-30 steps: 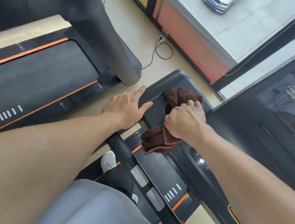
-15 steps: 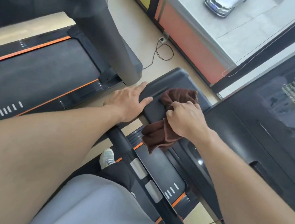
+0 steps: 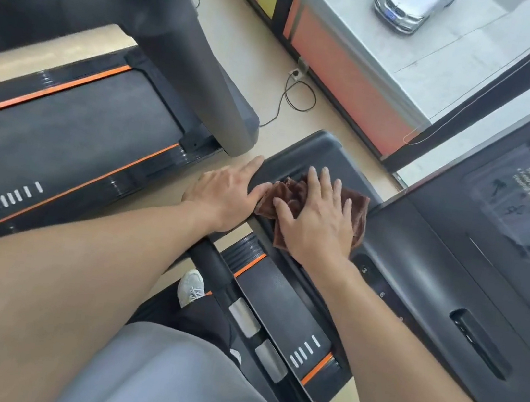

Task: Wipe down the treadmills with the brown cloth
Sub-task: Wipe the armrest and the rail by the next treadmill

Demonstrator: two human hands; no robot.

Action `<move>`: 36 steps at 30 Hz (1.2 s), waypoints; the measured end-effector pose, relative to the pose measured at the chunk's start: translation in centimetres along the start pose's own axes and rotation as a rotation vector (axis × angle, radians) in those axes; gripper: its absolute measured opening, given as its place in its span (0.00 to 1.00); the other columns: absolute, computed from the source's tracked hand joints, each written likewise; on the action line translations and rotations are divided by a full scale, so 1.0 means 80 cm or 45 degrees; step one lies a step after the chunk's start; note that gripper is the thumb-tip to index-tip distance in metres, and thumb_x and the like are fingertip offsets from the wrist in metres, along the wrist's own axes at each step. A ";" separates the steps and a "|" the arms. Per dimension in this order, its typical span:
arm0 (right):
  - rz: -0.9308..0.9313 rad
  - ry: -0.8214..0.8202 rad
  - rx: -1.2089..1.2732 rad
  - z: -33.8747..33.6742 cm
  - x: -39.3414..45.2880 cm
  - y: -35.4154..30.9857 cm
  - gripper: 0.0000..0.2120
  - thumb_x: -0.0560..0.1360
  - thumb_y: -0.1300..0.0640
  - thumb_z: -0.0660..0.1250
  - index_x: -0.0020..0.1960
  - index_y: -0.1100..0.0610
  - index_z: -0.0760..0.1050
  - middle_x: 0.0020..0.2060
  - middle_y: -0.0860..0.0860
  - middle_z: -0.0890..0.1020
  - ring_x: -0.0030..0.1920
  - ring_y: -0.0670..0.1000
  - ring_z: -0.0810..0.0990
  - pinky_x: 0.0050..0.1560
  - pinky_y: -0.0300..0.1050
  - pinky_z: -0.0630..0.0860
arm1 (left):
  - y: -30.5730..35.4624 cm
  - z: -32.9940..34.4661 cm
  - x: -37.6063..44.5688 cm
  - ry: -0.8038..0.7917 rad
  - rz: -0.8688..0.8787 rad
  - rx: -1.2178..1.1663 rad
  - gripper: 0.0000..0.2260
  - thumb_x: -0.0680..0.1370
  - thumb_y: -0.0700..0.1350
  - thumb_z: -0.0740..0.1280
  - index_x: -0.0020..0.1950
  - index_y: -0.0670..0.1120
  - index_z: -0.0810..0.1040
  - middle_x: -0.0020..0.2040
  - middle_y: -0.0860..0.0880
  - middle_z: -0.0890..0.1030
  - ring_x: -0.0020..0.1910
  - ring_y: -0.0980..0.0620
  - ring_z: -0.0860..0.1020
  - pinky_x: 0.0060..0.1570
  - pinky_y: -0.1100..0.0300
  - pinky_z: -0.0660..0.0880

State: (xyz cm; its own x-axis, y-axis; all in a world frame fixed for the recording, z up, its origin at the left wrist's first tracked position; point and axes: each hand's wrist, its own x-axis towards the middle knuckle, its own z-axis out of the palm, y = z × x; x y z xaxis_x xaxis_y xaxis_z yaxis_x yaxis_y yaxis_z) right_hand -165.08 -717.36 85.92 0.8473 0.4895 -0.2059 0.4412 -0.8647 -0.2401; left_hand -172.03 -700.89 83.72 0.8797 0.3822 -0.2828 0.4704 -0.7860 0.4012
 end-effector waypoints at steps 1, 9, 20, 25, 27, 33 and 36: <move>-0.008 0.068 0.005 0.007 0.003 0.000 0.35 0.82 0.35 0.55 0.84 0.49 0.51 0.84 0.49 0.51 0.83 0.54 0.46 0.82 0.58 0.47 | 0.000 0.001 0.000 0.008 0.009 -0.003 0.28 0.83 0.66 0.48 0.82 0.58 0.53 0.75 0.48 0.72 0.69 0.39 0.73 0.63 0.45 0.70; -0.240 0.403 -0.005 -0.012 0.053 0.017 0.18 0.86 0.50 0.55 0.70 0.56 0.76 0.72 0.55 0.76 0.76 0.58 0.69 0.66 0.55 0.74 | -0.003 0.001 0.002 -0.005 -0.004 -0.001 0.28 0.83 0.67 0.46 0.81 0.59 0.53 0.75 0.48 0.72 0.69 0.39 0.73 0.63 0.45 0.71; 0.018 -0.101 0.008 -0.031 0.097 0.030 0.33 0.80 0.31 0.55 0.81 0.38 0.53 0.84 0.46 0.48 0.83 0.56 0.41 0.76 0.76 0.44 | -0.003 0.003 0.003 -0.008 -0.012 0.014 0.28 0.83 0.66 0.46 0.82 0.60 0.51 0.75 0.50 0.71 0.69 0.40 0.73 0.64 0.45 0.69; 0.024 0.042 0.067 -0.029 0.120 0.034 0.33 0.78 0.28 0.54 0.80 0.38 0.57 0.82 0.46 0.57 0.81 0.56 0.54 0.74 0.69 0.55 | -0.004 0.006 0.004 -0.018 -0.024 0.003 0.28 0.83 0.66 0.46 0.82 0.61 0.50 0.77 0.53 0.69 0.71 0.42 0.71 0.66 0.45 0.68; 0.075 0.007 0.138 -0.040 0.140 0.039 0.32 0.78 0.28 0.54 0.79 0.40 0.60 0.78 0.49 0.64 0.76 0.58 0.64 0.71 0.65 0.64 | -0.005 0.008 0.004 -0.027 -0.015 0.000 0.28 0.82 0.66 0.45 0.82 0.60 0.50 0.78 0.54 0.67 0.73 0.43 0.70 0.67 0.45 0.67; 0.303 0.108 0.341 -0.047 0.173 0.036 0.29 0.77 0.28 0.54 0.71 0.43 0.70 0.64 0.52 0.80 0.62 0.59 0.78 0.58 0.53 0.71 | -0.006 0.010 0.008 -0.025 -0.022 0.009 0.28 0.82 0.67 0.44 0.81 0.61 0.49 0.79 0.55 0.66 0.71 0.41 0.72 0.65 0.45 0.68; 0.296 0.180 0.358 -0.045 0.169 0.031 0.26 0.75 0.30 0.57 0.69 0.41 0.72 0.62 0.49 0.82 0.61 0.58 0.80 0.56 0.51 0.70 | -0.005 0.008 0.007 -0.030 -0.015 0.019 0.28 0.82 0.66 0.44 0.82 0.61 0.49 0.79 0.54 0.66 0.70 0.40 0.72 0.65 0.45 0.68</move>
State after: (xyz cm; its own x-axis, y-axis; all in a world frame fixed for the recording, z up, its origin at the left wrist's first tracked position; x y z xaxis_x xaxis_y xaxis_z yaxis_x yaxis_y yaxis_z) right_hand -151.42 -713.29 85.98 0.9561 0.2471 -0.1576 0.1512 -0.8766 -0.4569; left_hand -171.74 -700.69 82.85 0.8721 0.3803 -0.3079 0.4797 -0.7887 0.3845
